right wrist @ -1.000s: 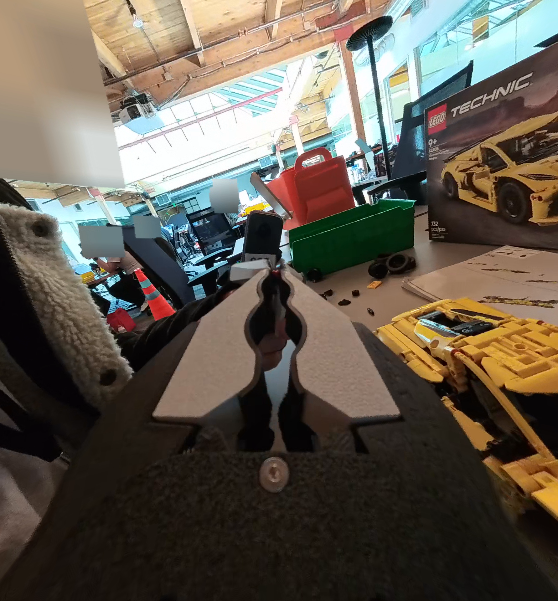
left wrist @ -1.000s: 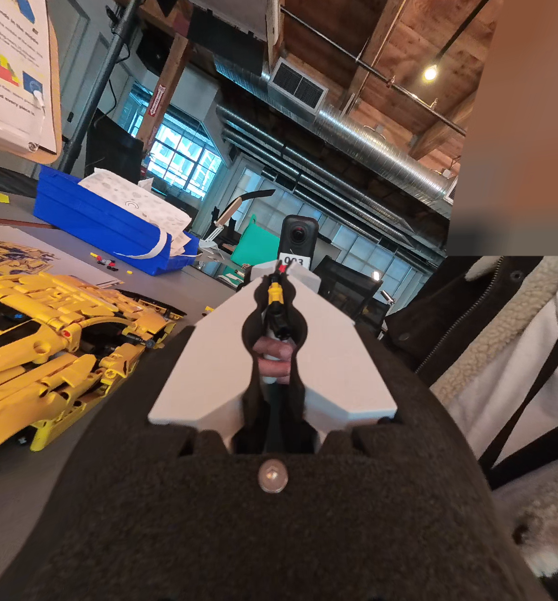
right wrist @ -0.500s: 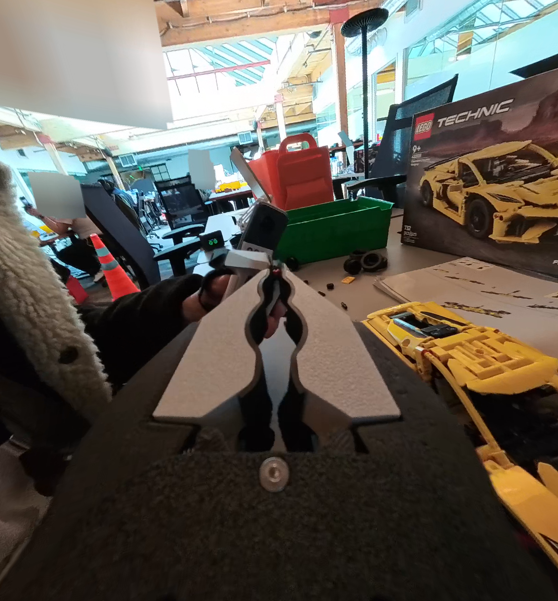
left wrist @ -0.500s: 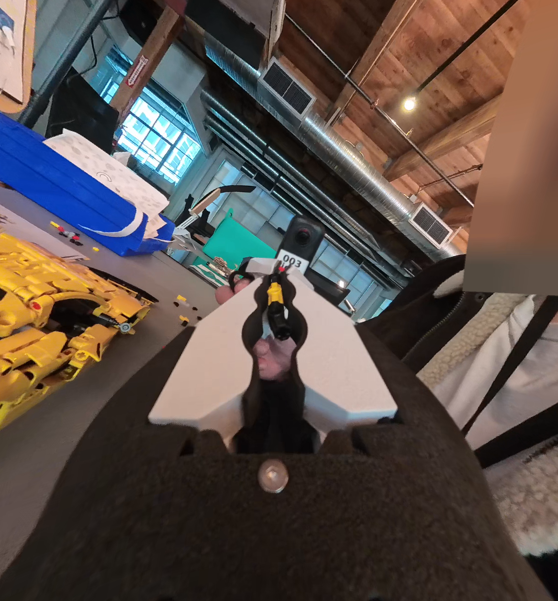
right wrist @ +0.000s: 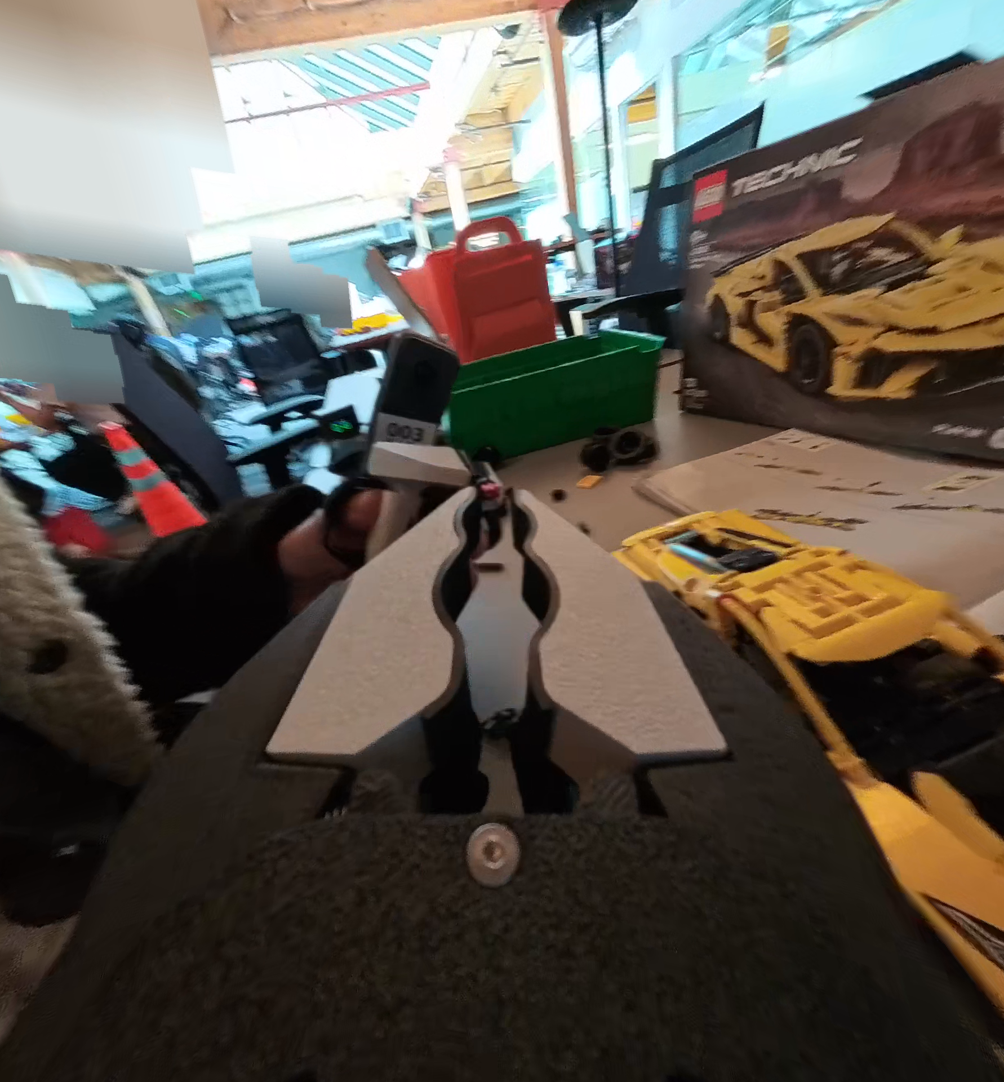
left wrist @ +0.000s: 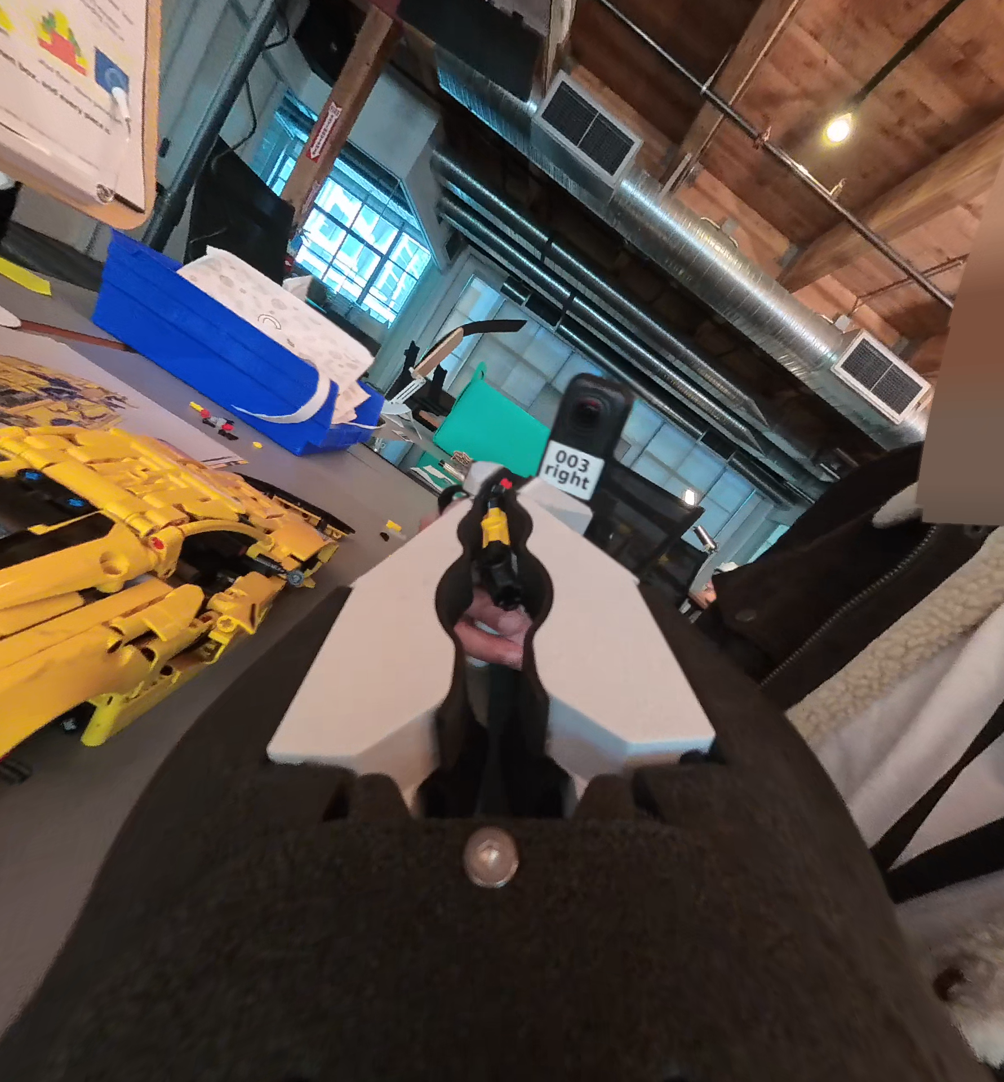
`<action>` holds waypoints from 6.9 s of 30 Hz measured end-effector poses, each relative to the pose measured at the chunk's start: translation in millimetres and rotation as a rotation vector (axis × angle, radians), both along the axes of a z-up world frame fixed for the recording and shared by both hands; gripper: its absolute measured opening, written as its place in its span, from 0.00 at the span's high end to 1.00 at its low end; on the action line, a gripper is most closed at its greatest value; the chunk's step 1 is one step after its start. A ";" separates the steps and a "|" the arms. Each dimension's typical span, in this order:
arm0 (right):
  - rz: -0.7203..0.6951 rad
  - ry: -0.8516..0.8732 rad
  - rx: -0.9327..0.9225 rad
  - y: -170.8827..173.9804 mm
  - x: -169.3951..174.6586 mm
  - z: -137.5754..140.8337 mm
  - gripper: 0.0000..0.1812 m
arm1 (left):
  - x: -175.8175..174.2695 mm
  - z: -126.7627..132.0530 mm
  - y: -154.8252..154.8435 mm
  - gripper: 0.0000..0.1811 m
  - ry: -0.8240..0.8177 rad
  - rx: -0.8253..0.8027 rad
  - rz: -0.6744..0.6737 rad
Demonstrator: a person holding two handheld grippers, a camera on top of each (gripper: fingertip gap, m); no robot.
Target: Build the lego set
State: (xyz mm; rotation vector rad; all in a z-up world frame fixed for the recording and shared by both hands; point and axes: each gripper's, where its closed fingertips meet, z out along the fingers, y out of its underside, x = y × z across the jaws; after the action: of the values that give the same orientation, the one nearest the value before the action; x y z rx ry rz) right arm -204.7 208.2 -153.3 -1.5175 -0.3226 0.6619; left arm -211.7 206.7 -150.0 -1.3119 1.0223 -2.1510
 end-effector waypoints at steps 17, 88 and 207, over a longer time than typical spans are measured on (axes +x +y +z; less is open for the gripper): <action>-0.522 -0.686 0.336 21.7 6.2 -2.1 0.83 | 7.3 -4.7 17.8 0.96 -0.041 -0.362 0.068; 0.114 0.069 -0.130 -59.5 50.3 -13.7 0.96 | 9.9 -20.4 -33.7 0.92 0.100 0.288 -0.021; -0.422 0.058 -0.194 -70.9 183.7 -38.7 0.97 | 155.2 -143.7 -88.7 0.98 0.735 0.981 -0.074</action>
State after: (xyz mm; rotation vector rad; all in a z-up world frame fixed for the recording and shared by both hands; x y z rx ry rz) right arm -21.0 137.3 -192.1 -1.6806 0.1111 0.4065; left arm -56.5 118.0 -293.7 -1.4904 2.0448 -0.8447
